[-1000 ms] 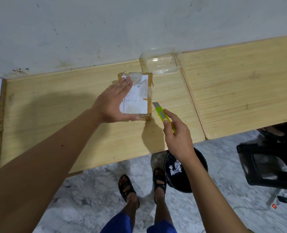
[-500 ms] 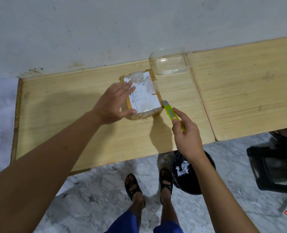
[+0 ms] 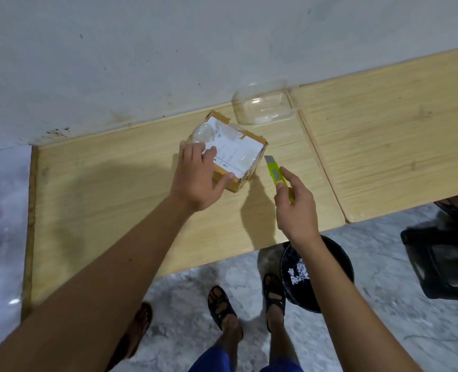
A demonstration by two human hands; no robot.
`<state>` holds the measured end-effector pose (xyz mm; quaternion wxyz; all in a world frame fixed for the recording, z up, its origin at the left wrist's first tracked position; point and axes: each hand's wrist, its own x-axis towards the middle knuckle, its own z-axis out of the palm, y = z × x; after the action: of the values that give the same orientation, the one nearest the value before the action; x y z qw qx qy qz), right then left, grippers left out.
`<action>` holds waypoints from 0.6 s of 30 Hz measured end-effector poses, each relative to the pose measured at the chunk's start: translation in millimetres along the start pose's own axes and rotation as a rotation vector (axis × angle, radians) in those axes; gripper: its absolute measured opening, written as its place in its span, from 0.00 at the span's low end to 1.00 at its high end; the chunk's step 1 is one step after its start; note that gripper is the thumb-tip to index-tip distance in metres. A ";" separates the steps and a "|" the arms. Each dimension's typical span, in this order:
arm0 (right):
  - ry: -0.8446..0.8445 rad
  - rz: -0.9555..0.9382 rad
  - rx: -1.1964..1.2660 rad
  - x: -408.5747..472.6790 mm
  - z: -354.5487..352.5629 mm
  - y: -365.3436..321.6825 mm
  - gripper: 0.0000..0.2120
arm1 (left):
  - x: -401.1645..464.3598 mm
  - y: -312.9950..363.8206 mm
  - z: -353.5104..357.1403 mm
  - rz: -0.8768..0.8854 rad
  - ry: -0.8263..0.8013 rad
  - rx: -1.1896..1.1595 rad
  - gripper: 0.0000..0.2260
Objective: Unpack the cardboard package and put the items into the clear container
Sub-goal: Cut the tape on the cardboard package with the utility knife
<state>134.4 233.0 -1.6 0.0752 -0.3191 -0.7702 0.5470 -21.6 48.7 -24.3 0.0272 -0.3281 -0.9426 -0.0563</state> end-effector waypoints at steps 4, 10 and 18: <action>0.019 -0.005 -0.009 5.2 9.3 -8.5 0.20 | 6.3 -26.7 3.3 0.148 0.021 -0.117 0.29; 0.013 -0.003 -0.014 9.8 15.4 -17.9 0.20 | 6.9 -24.9 8.2 0.178 -0.032 -0.085 0.34; 0.004 -0.081 -0.151 7.8 10.9 -26.0 0.20 | 8.3 -24.5 11.2 0.139 0.005 -0.112 0.34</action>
<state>112.6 223.7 15.5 0.0745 -0.2934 -0.8215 0.4833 -43.5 36.2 -36.9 0.0150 -0.3935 -0.9129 -0.1077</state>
